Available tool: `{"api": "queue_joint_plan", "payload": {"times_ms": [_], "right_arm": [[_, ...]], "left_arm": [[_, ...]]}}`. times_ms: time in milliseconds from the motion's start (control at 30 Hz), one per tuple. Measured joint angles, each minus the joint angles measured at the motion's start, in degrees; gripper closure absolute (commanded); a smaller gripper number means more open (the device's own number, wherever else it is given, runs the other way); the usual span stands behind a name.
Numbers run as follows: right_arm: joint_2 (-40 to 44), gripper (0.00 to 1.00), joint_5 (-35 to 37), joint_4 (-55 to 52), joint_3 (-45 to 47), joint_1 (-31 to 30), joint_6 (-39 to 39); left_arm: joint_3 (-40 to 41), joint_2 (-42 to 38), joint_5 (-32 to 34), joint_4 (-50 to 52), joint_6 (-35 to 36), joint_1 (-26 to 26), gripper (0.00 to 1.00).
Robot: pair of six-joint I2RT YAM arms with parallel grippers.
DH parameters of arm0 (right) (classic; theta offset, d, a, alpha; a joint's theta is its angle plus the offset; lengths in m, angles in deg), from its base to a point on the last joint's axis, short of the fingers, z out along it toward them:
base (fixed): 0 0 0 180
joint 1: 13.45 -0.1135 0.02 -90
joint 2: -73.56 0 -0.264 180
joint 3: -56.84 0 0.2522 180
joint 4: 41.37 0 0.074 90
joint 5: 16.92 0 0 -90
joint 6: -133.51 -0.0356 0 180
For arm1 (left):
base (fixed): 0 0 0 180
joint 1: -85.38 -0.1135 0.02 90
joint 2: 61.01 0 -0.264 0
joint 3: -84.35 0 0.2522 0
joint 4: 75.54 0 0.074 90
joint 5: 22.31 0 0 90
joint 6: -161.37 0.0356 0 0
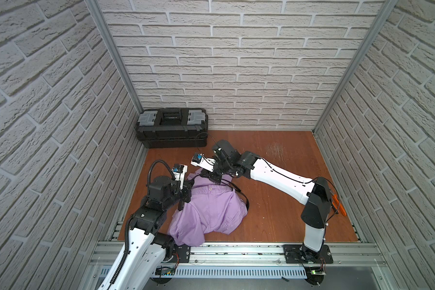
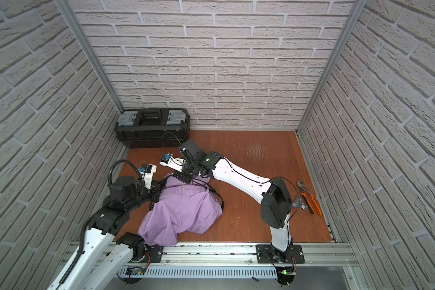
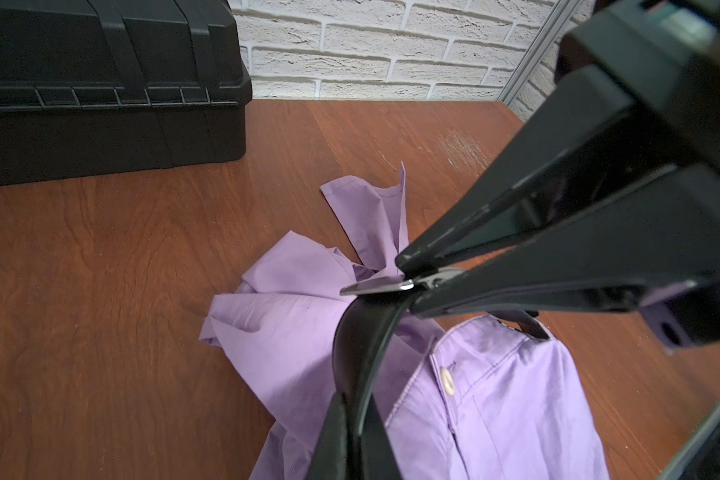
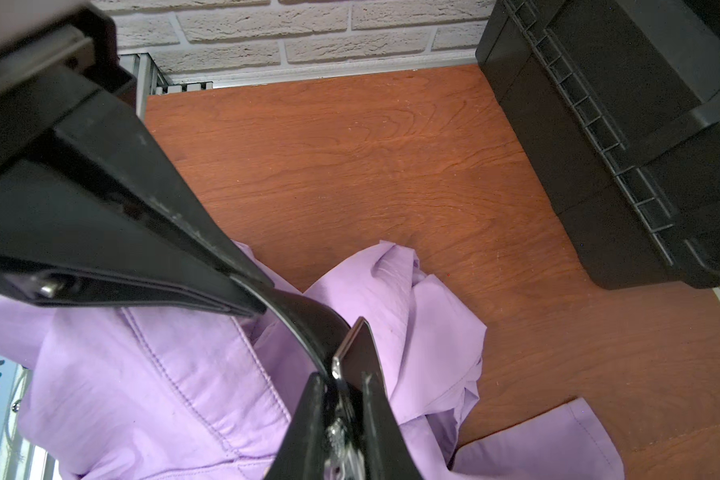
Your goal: Remove the belt from the trousers
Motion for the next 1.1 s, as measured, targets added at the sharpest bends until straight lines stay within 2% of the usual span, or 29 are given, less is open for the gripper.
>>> {"api": "queue_joint_plan", "payload": {"times_ms": [267,400,567,900,1100], "right_arm": [[0.0,0.97,-0.04,0.22,0.55,-0.31,0.0],[0.37,0.93,0.31,1.64,3.34,-0.33,-0.02],[1.09,0.93,1.6,3.39,6.95,-0.33,-0.02],[2.82,0.92,3.82,12.15,12.55,0.52,-1.77],[3.98,0.92,5.07,16.35,17.7,4.07,-5.68]], "left_arm": [[0.0,-0.85,0.37,1.33,0.04,0.0,1.0],[-0.02,-0.92,1.49,2.89,0.24,0.0,1.0],[-0.42,-0.85,2.8,4.61,0.5,-0.9,1.0],[-5.25,3.65,1.27,2.95,-0.04,-7.48,1.0],[-5.73,7.28,-2.1,-6.05,-4.17,-12.79,1.0]]}}
